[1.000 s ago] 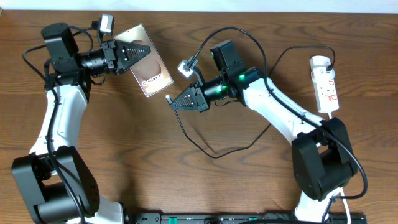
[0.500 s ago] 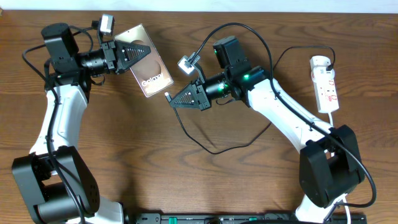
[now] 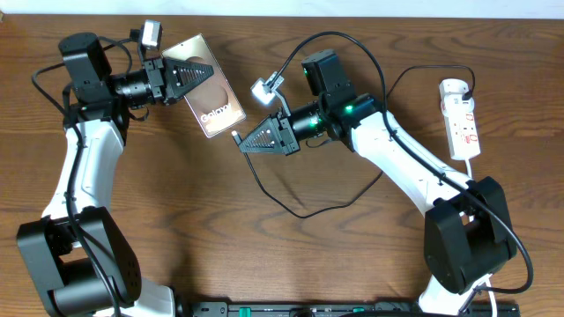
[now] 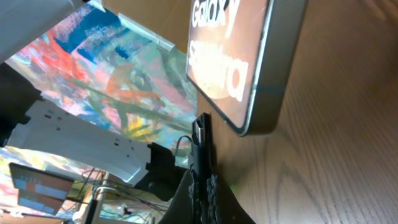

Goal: Plug charger to phone and switch on socket

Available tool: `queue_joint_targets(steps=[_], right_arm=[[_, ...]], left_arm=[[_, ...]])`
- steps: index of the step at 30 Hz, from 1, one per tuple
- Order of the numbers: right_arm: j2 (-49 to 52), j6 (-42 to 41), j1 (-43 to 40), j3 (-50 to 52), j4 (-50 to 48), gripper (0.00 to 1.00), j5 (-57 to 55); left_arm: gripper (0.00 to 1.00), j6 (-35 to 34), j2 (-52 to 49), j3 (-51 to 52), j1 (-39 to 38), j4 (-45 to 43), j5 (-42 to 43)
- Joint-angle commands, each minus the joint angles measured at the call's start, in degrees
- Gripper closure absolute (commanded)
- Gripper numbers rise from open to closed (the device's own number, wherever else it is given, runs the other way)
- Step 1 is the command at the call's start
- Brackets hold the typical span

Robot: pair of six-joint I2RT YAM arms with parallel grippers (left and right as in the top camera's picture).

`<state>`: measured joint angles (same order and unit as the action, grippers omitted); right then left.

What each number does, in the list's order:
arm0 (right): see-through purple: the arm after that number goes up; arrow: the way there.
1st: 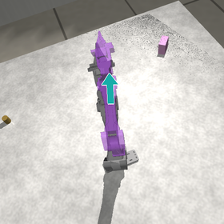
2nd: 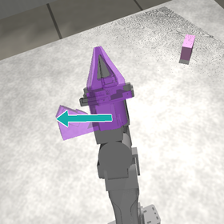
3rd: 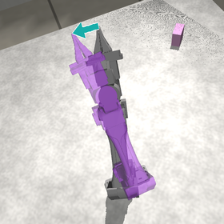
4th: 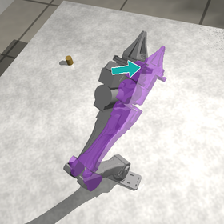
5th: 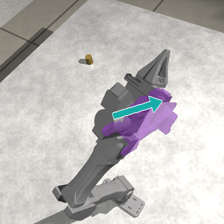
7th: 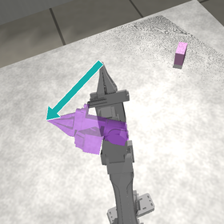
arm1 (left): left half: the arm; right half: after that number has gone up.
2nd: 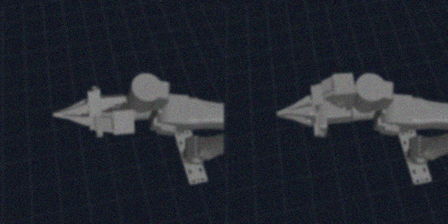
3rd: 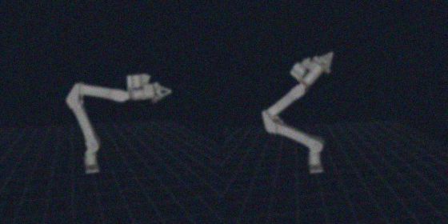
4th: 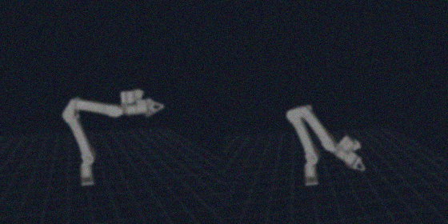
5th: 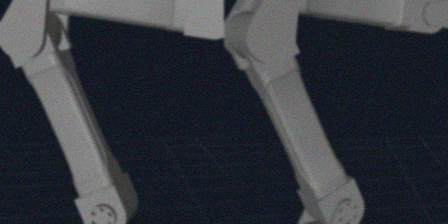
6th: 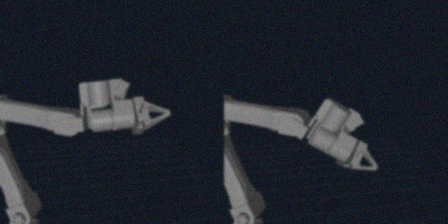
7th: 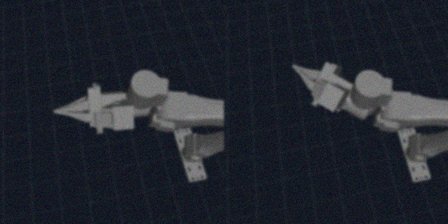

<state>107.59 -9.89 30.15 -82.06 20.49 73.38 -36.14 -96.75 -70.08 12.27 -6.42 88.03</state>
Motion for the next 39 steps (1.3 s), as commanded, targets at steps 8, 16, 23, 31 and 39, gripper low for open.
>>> queue_joint_targets(steps=[8,16,23,31,39], right_arm=[[-1.25,-1.27,0.33,-0.76,-0.26,0.99,1.92],[-1.18,-2.54,0.63,-0.76,-0.55,0.99,-1.05],[-1.18,-3.43,0.76,-0.76,-1.73,0.99,-1.05],[-1.18,-3.61,0.76,-0.76,-2.36,0.99,-1.05],[-1.18,-3.61,0.74,-0.74,-1.81,0.99,-1.07]], left_arm=[[0.93,0.55,0.50,-0.20,0.09,-0.28,1.99],[0.93,0.52,0.50,-0.20,-0.92,-0.09,1.99],[0.93,0.55,0.50,-0.20,-1.22,-0.09,1.99],[0.93,0.52,0.50,-0.20,-1.22,-0.07,1.99],[0.93,0.55,0.50,-0.20,-1.22,-0.09,1.99]])
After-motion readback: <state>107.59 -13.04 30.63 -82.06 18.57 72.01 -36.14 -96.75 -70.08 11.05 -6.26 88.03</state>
